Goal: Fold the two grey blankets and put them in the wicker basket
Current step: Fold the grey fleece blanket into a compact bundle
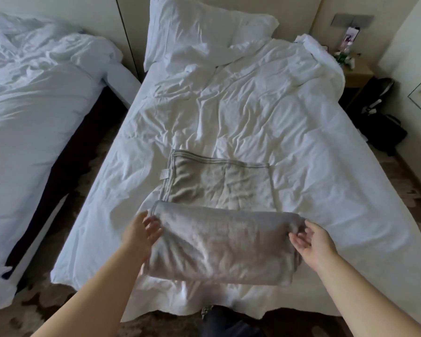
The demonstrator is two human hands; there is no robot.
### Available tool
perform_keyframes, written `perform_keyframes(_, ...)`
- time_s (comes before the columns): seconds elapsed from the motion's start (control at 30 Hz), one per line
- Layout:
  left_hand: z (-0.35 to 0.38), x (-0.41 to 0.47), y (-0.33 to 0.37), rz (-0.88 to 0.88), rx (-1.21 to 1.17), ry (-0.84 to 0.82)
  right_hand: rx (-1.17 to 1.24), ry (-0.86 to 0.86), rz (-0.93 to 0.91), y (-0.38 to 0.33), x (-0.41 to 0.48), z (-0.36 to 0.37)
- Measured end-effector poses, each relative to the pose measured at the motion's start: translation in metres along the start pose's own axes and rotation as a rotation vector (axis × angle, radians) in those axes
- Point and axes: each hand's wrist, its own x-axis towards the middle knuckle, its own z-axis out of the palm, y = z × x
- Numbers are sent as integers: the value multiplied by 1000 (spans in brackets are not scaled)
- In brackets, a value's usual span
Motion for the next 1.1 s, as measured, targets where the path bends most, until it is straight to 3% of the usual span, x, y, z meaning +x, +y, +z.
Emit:
perform_keyframes(0.13,12,54,-21,130,755,16,-460,57,38,17,52,25)
perform_keyframes(0.27,10,90,-43,37,1116,17,-723,43,79,37,85,28)
perform_keyframes(0.4,14,113,-43,75,1144,214,-1048,209,-91,34,106,30)
perform_keyframes(0.47,14,124,-45,112,1128,221,-1150,287,-149,31,116,31)
perform_keyframes(0.6,19,149,-47,30,964,73,-809,68,-18,33,138,30)
perform_keyframes(0.7,17,166,-47,4,985,50,-793,25,148,32,149,27)
perform_keyframes(0.77,14,172,-48,2,1022,68,-812,60,216,32,151,24)
perform_keyframes(0.97,34,177,-34,-102,1178,132,-971,251,94,33,150,45)
perform_keyframes(1.1,72,186,-6,73,1138,171,-1049,434,-44,9,154,80)
